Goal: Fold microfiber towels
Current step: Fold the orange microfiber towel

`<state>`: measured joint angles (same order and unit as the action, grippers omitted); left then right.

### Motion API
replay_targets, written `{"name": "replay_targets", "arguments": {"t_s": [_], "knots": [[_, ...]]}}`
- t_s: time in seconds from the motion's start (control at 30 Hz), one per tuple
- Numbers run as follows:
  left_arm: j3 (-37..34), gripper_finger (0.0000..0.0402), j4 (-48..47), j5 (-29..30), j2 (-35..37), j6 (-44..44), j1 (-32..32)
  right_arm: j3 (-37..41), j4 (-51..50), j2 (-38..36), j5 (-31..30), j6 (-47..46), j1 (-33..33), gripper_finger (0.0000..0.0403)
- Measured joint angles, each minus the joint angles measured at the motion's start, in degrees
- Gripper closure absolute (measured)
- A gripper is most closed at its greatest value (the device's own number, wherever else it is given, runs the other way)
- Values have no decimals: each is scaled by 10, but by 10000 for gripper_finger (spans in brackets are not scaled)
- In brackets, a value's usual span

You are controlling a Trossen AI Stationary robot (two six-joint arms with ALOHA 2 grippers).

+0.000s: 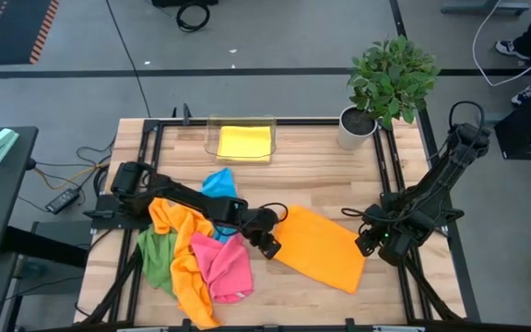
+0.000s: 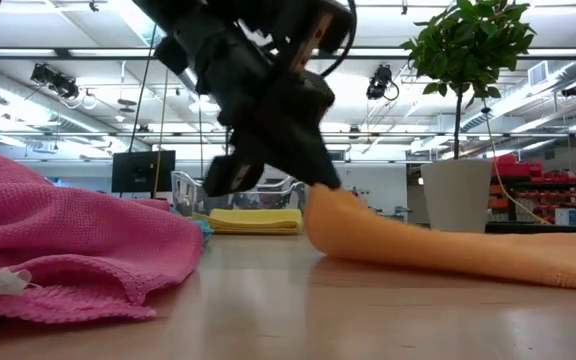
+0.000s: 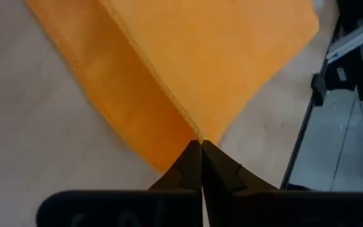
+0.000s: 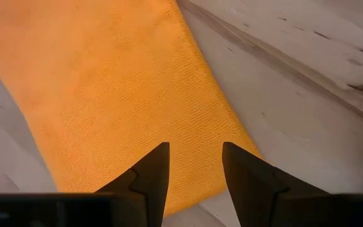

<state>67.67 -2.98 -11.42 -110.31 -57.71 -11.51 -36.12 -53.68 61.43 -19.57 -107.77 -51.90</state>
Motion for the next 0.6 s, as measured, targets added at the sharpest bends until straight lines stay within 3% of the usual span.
{"name": "replay_targets", "arguments": {"t_s": [0.5,0.6], "knots": [[-1,398,-32,-10,5,60,-61,0,-4,0,-6,13,0,248],[-1,395,-25,18,5,93,-73,0,56,5,-16,8,-1,248]]}}
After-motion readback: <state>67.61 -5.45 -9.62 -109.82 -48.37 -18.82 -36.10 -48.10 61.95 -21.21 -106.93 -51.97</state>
